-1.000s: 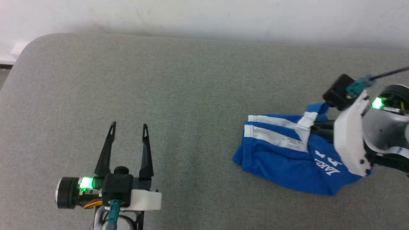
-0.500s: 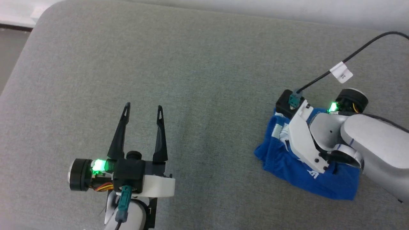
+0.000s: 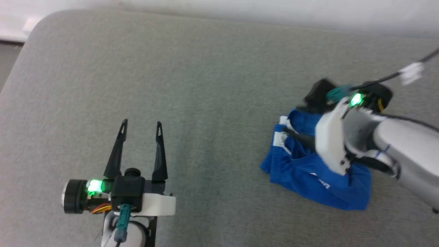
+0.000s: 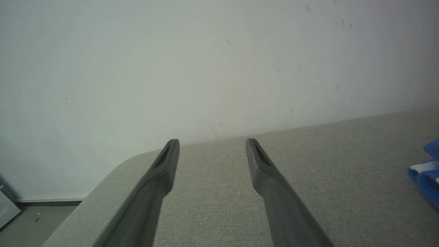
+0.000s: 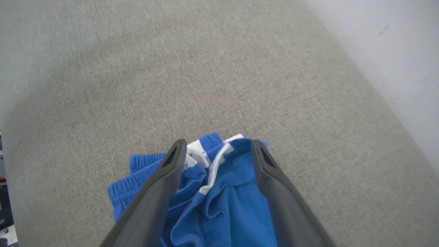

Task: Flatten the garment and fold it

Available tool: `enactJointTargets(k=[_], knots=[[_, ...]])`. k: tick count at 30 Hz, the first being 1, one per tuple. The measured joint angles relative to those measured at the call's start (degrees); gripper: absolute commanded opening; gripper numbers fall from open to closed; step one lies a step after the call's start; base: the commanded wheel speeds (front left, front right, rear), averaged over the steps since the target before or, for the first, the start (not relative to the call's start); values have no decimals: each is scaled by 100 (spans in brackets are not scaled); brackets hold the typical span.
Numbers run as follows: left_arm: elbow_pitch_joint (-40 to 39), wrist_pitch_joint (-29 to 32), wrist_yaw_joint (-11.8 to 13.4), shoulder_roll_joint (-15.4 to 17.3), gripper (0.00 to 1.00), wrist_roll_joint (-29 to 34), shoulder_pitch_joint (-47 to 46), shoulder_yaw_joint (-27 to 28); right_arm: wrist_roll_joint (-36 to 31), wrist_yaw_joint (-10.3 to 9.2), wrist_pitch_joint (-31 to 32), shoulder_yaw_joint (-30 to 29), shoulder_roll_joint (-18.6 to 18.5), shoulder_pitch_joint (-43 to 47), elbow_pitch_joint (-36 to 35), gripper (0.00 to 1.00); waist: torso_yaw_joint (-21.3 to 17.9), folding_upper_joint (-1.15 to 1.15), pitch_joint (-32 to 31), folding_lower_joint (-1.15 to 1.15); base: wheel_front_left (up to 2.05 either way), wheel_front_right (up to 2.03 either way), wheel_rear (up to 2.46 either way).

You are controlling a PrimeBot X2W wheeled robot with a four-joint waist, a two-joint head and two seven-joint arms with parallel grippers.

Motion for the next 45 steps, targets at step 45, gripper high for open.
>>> enactJointTargets(k=[45], knots=[[-209, 0, -411, 0, 100, -152, 683, 657, -3762, 0, -2283, -6774, 1780, 3438, -1578, 100, -1030, 0, -959, 0, 0, 0, 0]])
